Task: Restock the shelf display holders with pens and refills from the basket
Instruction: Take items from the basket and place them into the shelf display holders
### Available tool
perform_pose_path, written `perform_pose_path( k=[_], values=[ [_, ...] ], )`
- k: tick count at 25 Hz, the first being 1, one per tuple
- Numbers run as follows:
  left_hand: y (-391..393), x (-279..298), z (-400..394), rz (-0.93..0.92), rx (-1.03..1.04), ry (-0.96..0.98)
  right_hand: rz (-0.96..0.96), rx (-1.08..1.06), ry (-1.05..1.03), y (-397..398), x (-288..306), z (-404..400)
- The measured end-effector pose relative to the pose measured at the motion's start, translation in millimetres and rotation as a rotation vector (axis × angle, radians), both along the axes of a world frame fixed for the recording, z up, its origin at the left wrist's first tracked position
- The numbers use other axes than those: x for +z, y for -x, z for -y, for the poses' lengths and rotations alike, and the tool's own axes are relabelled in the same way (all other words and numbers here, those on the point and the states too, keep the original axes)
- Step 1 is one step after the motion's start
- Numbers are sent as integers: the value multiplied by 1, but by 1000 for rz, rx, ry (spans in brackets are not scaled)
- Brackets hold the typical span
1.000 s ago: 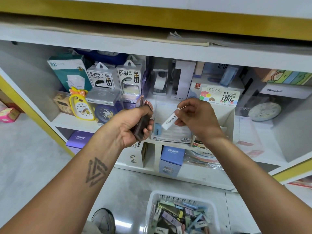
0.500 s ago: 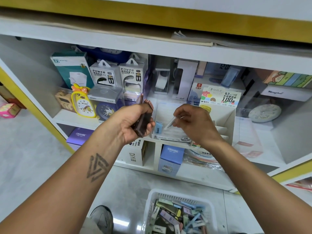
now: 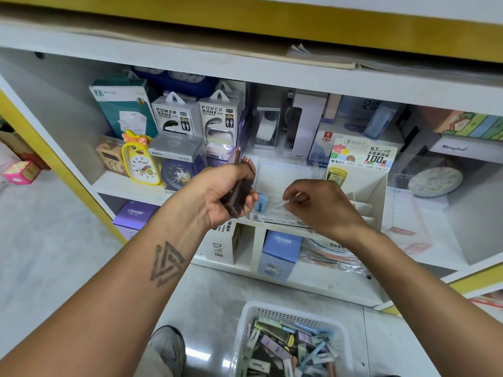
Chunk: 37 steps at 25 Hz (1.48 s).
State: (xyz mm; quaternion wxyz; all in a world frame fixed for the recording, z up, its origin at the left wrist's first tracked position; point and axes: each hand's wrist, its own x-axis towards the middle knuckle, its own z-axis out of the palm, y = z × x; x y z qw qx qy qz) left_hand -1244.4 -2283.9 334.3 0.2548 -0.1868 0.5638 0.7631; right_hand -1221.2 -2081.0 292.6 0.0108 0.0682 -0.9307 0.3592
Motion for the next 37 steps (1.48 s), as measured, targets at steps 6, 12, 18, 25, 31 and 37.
perform_pose_path(
  k=[6,12,18,25,31,37],
  values=[
    [0,0,-1,-6,4,11,-119,4,-37,7,-3,8],
    [-1,0,0,-14,-12,3,-126,19,-92,7,-2,10],
    [-5,2,-3,-11,-34,-14,-131,63,-207,10,-4,13],
    [-12,3,-31,-32,-97,-31,-75,-167,153,7,11,6],
    [-22,0,-76,-87,-292,-71,285,-238,569,-11,37,-29],
    [-22,-2,-99,24,-308,-259,282,-291,744,-17,52,-73]
  ],
)
